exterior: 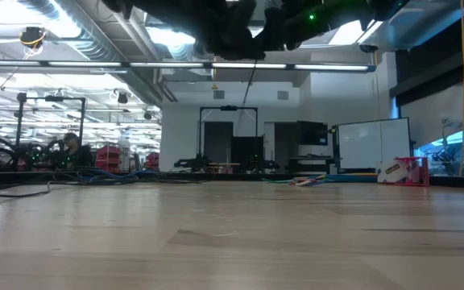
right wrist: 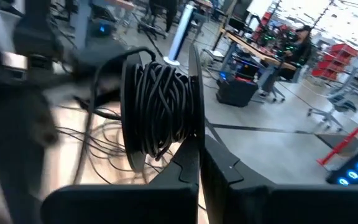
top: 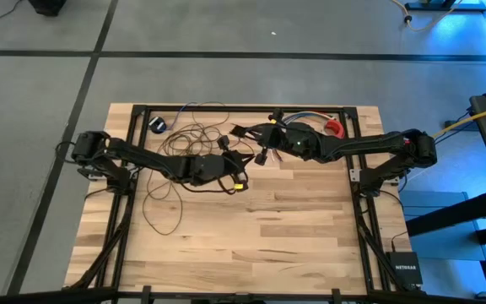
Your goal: Coiling cords
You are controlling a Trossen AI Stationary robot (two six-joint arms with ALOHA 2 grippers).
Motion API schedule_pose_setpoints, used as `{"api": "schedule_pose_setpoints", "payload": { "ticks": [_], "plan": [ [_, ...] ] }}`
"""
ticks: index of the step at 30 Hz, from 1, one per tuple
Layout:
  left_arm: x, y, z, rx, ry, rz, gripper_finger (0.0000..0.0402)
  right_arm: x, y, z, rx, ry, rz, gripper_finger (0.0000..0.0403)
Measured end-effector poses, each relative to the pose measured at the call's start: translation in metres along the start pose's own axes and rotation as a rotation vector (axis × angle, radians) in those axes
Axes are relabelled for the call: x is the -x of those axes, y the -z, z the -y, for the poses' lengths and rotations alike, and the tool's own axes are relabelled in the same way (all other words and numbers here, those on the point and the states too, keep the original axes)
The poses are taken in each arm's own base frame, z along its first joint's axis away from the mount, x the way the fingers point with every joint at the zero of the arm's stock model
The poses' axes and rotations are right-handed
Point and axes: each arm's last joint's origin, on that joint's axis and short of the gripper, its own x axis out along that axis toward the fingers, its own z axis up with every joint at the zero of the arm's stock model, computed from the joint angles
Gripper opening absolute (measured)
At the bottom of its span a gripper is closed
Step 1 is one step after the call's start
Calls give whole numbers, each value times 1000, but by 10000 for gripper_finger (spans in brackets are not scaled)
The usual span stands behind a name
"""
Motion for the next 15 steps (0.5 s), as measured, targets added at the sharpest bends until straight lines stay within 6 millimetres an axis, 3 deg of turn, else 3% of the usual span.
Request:
{"api": "schedule_pose_setpoints", "payload": {
  "ticks": [8, 15],
  "plan": [
    [-2, 1, -2, 17, -8, -3, 9, 0, -1, -1, -10, -43, 21, 1],
    [8, -38, -5, -3, 1, 83, 3, 0, 1, -2, 27, -68, 8, 1]
  ]
}}
